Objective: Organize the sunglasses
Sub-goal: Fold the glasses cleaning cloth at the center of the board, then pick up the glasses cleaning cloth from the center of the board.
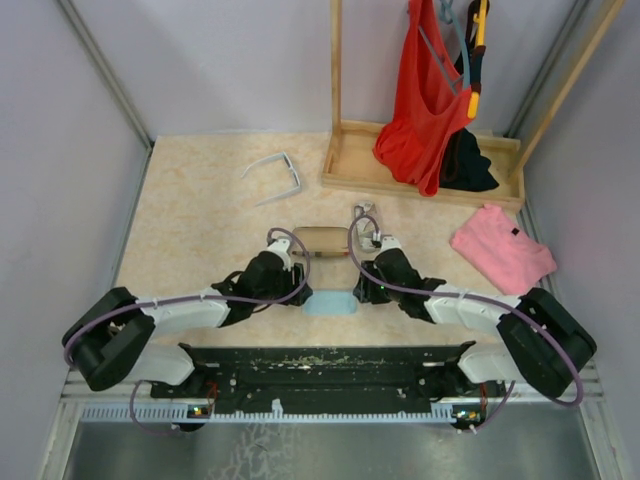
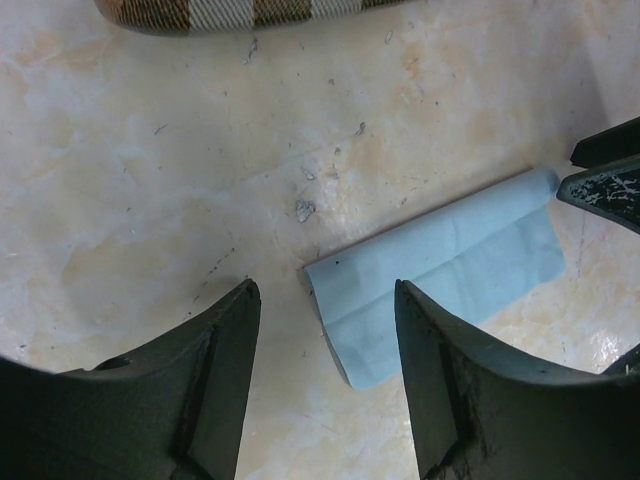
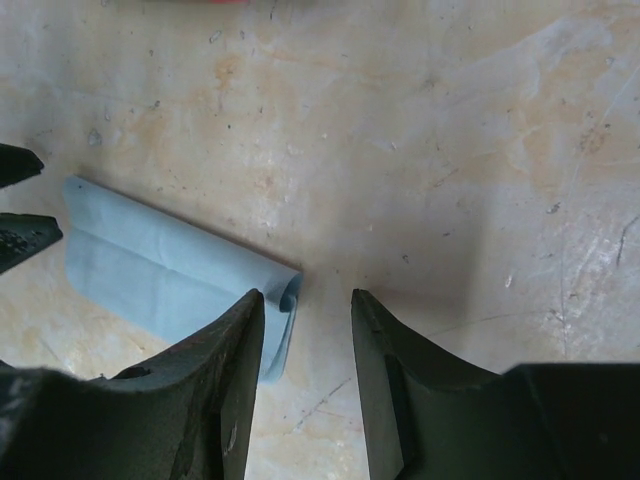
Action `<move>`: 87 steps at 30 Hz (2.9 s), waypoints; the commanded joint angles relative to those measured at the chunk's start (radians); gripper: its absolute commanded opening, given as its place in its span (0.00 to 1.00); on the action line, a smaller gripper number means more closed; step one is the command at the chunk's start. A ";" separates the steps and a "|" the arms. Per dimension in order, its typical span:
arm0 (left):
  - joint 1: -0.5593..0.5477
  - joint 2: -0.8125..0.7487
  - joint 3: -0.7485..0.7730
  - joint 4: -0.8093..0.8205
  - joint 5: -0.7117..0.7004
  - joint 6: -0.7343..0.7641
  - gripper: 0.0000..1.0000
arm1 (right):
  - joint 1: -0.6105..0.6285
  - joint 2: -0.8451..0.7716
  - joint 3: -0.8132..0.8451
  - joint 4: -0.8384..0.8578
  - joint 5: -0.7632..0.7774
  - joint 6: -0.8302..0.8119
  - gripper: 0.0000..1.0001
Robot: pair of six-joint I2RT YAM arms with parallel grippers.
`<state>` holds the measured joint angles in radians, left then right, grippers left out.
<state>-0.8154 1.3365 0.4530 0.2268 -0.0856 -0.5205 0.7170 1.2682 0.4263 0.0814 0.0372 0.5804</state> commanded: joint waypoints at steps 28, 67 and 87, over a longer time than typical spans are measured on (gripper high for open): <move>0.004 0.052 0.024 0.005 0.053 -0.002 0.61 | -0.011 0.142 0.116 -0.041 -0.053 0.118 0.31; -0.001 0.075 0.027 -0.066 0.076 0.020 0.49 | -0.011 0.138 0.098 -0.001 -0.063 0.090 0.00; -0.086 0.098 0.082 -0.192 -0.102 0.034 0.51 | -0.011 0.142 0.092 0.012 -0.076 0.087 0.00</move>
<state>-0.8860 1.4044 0.5278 0.1219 -0.1398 -0.4885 0.7170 1.4078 0.5220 0.0616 -0.0292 0.6807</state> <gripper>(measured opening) 0.515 0.004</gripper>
